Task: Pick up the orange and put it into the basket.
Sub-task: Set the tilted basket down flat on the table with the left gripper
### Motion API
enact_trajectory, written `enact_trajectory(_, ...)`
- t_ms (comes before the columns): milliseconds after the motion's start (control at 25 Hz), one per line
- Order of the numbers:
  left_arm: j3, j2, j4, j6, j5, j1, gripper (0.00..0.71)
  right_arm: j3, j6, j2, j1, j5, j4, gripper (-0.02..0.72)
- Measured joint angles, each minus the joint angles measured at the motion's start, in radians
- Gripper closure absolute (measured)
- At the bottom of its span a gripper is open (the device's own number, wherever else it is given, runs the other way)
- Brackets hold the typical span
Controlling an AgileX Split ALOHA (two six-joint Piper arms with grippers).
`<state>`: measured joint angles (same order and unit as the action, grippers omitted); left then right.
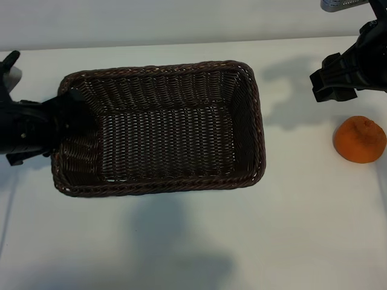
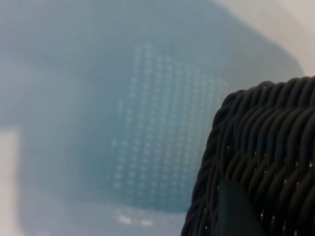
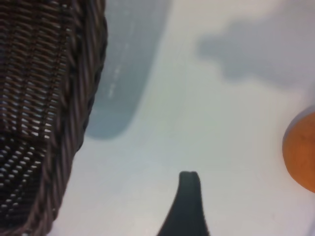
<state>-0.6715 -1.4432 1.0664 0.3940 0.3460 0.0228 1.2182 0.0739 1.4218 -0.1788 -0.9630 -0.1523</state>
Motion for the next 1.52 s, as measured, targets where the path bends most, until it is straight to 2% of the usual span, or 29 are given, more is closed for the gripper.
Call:
enact_trajectory(480, -0.198, -0.185, 0.048, 0.009, 0.033, 0.000, 0.363, 0.000, 0.002, 0.000, 0.000, 0.002, 0.000, 0.108)
enact_trajectory(640, -0.213, -0.234, 0.105, 0.053, 0.030, 0.004, 0.363, 0.000, 0.002, 0.000, 0.000, 0.006, 0.000, 0.108)
enact_trajectory(840, -0.250, -0.308, 0.205, 0.137, 0.009, 0.055, 0.363, 0.000, 0.002, 0.000, 0.000, 0.007, 0.000, 0.108)
enact_trajectory(1000, -0.276, -0.356, 0.222, 0.147, 0.011, 0.090, 0.363, 0.000, 0.002, 0.000, 0.000, 0.008, 0.000, 0.108)
enact_trajectory(1520, -0.279, -0.438, 0.221, 0.138, -0.002, 0.091, 0.363, 0.000, 0.002, 0.000, 0.000, 0.009, 0.000, 0.108)
